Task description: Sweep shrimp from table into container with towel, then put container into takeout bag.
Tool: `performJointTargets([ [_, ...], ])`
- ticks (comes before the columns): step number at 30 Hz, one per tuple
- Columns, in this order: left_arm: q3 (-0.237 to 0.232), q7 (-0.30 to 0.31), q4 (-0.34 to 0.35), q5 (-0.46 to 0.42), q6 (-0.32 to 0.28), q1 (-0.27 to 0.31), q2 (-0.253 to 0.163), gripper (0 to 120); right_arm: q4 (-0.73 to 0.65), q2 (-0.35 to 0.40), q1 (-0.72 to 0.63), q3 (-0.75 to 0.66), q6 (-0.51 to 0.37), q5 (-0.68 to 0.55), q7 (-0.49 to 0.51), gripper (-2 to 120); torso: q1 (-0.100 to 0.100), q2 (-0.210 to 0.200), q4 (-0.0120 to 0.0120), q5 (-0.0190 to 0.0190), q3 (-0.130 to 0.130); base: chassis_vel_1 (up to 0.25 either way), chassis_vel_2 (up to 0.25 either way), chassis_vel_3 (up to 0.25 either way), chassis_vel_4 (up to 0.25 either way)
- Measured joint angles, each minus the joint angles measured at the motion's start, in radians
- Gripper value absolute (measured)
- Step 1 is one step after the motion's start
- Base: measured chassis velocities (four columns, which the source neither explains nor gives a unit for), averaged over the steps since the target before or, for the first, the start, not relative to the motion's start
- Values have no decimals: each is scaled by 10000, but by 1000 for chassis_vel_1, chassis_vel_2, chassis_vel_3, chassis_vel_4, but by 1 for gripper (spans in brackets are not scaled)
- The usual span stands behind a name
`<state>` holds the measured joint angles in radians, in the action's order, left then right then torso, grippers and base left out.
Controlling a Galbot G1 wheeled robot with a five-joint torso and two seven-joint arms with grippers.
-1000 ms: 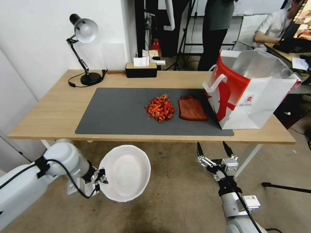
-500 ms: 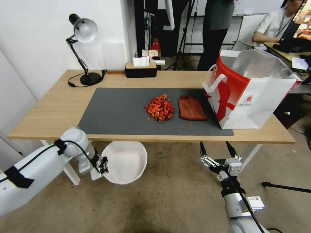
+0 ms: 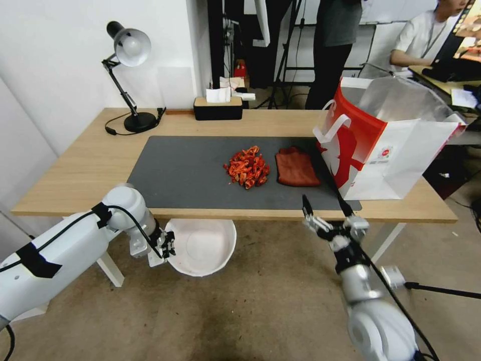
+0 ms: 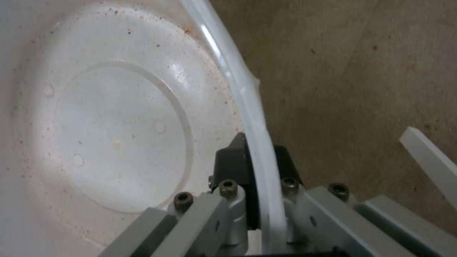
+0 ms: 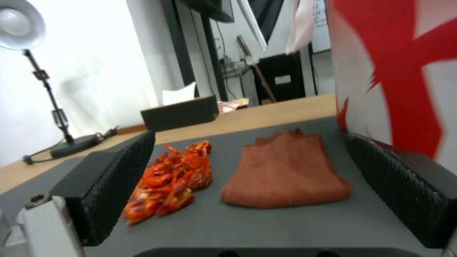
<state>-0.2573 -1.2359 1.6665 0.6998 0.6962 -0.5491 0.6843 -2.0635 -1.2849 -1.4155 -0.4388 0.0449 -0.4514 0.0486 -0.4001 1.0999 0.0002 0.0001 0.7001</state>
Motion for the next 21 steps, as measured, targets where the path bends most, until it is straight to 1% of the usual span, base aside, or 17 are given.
performJointTargets([
  [1,0,0,0,0,0,0,0,0,0,0,0,0,0,0,0,100,0,0,0,0,0,0,0,0,0],
  [3,18,5,-67,-3,6,-2,0,0,874,316,1016,471,-288,-186,359,100,0,0,-3,-1,1,0,0,0,0],
  [5,27,10,-80,-8,8,4,-2,0,1096,407,1277,606,-385,-209,454,100,0,0,-2,0,0,0,0,0,0],
  [7,47,28,-86,-26,12,21,-20,0,1662,693,2128,1047,-800,-371,862,100,-1,0,-1,0,0,0,0,0,0],
  [8,47,28,-86,-26,12,21,-20,0,1662,693,2128,1047,-800,-371,862,100,-1,0,-1,0,0,0,0,0,0],
  [10,50,31,-104,-26,34,21,-30,0,1998,861,2796,1458,-1257,-544,1345,100,-1,0,-4,-1,0,0,0,0,0],
  [11,59,41,-141,-25,48,0,-26,0,2256,922,3436,1913,-1789,-842,2162,100,-1,0,-4,-1,0,0,0,0,0],
  [13,59,41,-141,-25,48,0,-26,0,2256,922,3436,1913,-1789,-842,2162,100,-1,0,-4,-1,0,0,0,0,0],
  [14,63,51,-163,-23,57,-41,-7,0,2447,901,3944,2323,-2219,-1134,2980,100,-1,0,1,-4,0,0,0,0,0],
  [15,66,54,-174,-23,58,-80,6,0,2611,859,4248,2556,-2453,-1222,3425,100,-1,0,0,-2,0,0,0,0,0],
  [16,66,54,-174,-23,58,-80,6,0,2611,859,4248,2556,-2453,-1222,3425,100,-1,0,0,-2,0,0,0,0,0],
  [17,66,55,-176,-23,60,-99,19,0,2707,825,4419,2680,-2559,-1237,3641,100,-1,-1,1,-2,0,0,0,0,0],
  [19,65,68,-210,-26,102,-139,109,0,3206,558,5227,3131,-3165,-1261,4868,100,0,0,-1,-2,0,0,0,0,0],
  [20,65,68,-210,-26,102,-139,109,0,3206,558,5227,3131,-3165,-1261,4868,100,0,0,-1,-2,0,0,0,0,0],
  [21,66,71,-233,-27,119,-136,134,0,3337,506,5408,3229,-3338,-1269,5172,100,0,0,-2,-3,-1,0,0,0,0],
])
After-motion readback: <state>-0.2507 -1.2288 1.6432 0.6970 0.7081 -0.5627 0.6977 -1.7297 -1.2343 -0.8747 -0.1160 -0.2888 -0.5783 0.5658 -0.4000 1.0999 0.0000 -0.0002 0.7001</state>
